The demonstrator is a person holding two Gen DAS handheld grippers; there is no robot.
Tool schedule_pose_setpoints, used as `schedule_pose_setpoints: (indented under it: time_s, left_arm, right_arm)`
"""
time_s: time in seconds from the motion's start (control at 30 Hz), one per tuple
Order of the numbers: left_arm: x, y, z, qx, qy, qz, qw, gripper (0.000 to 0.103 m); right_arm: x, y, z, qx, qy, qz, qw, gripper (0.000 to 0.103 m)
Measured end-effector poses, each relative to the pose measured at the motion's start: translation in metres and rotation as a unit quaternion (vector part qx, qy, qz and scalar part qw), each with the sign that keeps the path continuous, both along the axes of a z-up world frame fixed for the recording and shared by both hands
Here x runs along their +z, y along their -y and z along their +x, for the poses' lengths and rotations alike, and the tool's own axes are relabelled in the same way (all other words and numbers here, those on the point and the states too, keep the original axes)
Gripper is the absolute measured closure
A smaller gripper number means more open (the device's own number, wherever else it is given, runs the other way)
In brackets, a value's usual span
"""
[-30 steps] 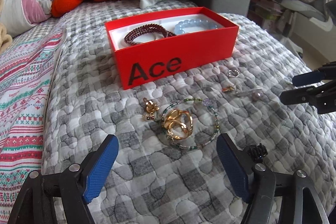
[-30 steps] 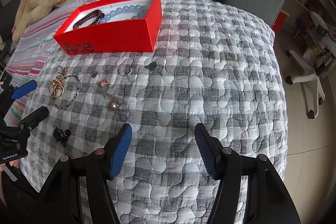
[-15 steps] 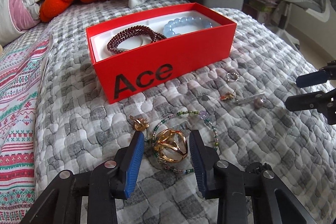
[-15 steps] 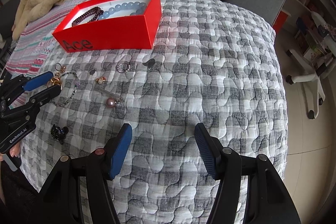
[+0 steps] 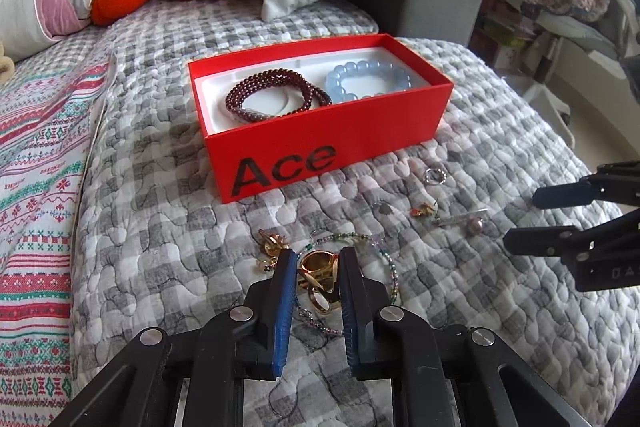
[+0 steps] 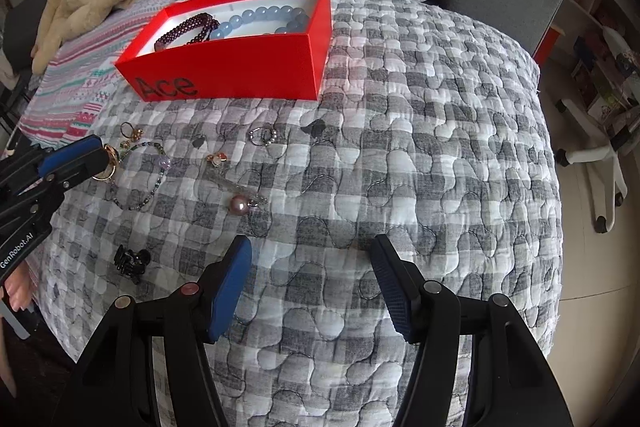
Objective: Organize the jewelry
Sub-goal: 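Move the left tool to the gold pendant on the quilt and grasp it, then grasp the pearl pendant on its silver chain with the right tool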
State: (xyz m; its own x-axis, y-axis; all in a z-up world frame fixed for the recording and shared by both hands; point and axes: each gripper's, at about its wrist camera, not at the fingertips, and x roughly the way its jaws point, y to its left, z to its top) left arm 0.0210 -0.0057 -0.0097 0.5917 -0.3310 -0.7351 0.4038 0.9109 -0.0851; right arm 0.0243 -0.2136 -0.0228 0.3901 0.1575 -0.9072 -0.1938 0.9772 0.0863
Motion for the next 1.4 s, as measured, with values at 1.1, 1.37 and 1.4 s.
schedule_pose_setpoints:
  time_s: [1.1,1.37,1.4]
  left_arm:
    - [0.008,-0.027,0.004,0.037,-0.017,-0.029,0.9988,0.087]
    - [0.017,-0.032,0.007,0.048,-0.015,-0.045,0.9977,0.087]
    - [0.02,-0.033,0.009,0.05,-0.014,-0.048,0.9975,0.087]
  right_arm:
    - [-0.003,-0.057,0.012,0.086,0.021,-0.019,0.996,0.085]
    - [0.021,-0.048,0.006,0.08,0.038,0.01,0.996,0.085]
    - [0.024,-0.047,0.006,0.079,0.041,0.014,0.996,0.085]
